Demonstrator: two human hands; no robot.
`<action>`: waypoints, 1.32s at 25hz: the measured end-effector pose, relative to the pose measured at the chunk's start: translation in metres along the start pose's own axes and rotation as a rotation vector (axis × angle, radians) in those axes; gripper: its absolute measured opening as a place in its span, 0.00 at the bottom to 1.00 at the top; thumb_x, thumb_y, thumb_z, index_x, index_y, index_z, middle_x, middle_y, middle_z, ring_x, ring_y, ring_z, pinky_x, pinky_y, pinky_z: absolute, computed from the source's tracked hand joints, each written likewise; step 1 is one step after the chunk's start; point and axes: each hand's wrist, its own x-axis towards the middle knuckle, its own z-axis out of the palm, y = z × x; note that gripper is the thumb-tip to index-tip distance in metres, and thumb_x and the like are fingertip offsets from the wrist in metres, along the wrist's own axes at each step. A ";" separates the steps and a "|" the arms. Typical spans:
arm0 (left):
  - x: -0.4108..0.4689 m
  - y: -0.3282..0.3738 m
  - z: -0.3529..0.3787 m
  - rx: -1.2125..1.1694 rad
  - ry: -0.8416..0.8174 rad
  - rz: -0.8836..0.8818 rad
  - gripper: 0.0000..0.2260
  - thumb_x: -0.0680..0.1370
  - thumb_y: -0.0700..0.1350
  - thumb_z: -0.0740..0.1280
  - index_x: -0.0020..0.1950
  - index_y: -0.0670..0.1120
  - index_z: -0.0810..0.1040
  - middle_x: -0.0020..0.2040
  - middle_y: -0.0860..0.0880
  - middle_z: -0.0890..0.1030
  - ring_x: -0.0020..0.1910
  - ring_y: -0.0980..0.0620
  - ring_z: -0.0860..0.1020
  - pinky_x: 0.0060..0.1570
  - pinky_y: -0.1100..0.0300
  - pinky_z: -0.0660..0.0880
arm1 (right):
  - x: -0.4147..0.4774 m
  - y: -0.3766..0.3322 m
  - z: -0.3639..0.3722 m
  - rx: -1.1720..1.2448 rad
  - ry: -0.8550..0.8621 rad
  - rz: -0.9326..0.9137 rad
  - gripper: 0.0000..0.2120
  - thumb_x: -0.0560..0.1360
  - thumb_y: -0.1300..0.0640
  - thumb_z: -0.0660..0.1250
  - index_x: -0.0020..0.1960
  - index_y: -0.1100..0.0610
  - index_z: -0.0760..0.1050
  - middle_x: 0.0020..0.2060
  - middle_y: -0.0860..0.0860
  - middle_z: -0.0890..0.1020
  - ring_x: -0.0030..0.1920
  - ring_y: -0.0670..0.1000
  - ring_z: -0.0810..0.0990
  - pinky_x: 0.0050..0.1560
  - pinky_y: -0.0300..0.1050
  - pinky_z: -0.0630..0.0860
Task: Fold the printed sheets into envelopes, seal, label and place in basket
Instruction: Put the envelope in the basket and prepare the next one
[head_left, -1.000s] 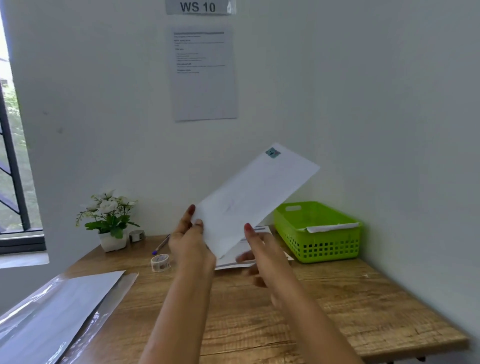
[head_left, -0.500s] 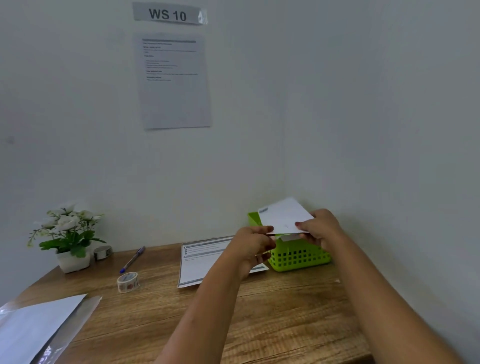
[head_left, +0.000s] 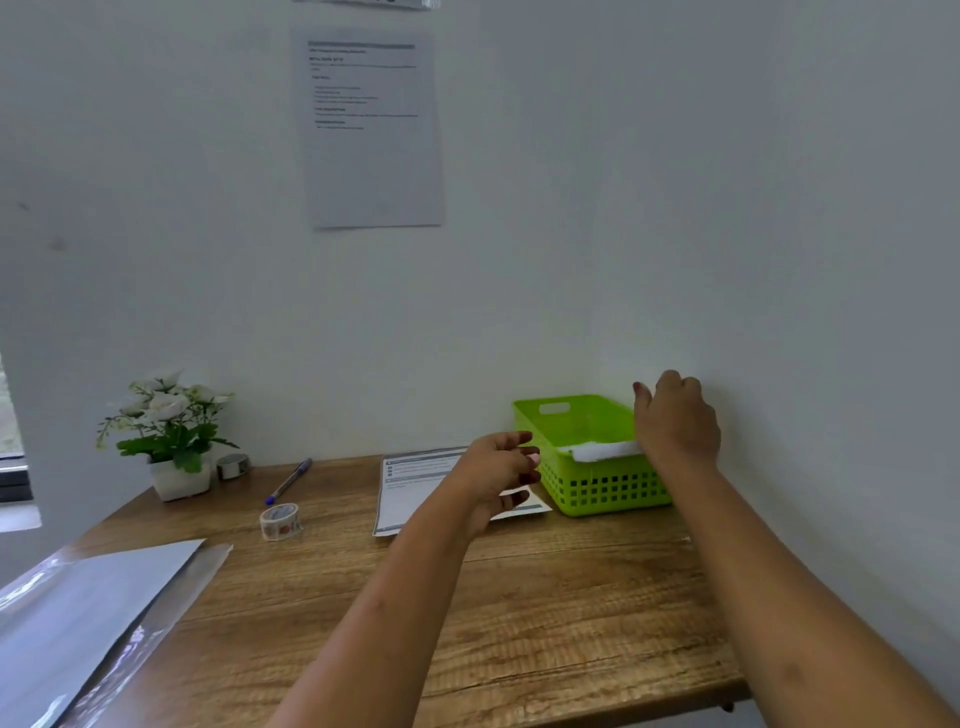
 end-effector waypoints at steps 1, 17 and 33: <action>-0.004 0.001 -0.012 -0.016 0.015 -0.004 0.15 0.78 0.36 0.63 0.63 0.46 0.73 0.48 0.52 0.79 0.41 0.54 0.77 0.43 0.60 0.71 | -0.004 -0.005 0.002 0.007 0.007 -0.031 0.19 0.80 0.49 0.57 0.59 0.64 0.70 0.59 0.62 0.71 0.54 0.67 0.76 0.49 0.54 0.72; -0.201 -0.037 -0.278 0.376 0.881 0.027 0.06 0.76 0.44 0.67 0.52 0.48 0.78 0.51 0.45 0.82 0.44 0.48 0.78 0.46 0.55 0.74 | -0.286 -0.256 0.041 0.354 -0.886 -1.048 0.14 0.74 0.46 0.66 0.58 0.48 0.77 0.55 0.48 0.80 0.51 0.48 0.79 0.47 0.46 0.76; -0.171 -0.031 -0.231 1.084 0.739 -0.012 0.12 0.76 0.51 0.63 0.59 0.54 0.75 0.58 0.53 0.78 0.57 0.50 0.75 0.56 0.52 0.73 | -0.197 -0.218 0.073 -0.105 -0.729 -0.683 0.27 0.76 0.38 0.59 0.71 0.49 0.67 0.70 0.51 0.70 0.68 0.55 0.70 0.61 0.50 0.68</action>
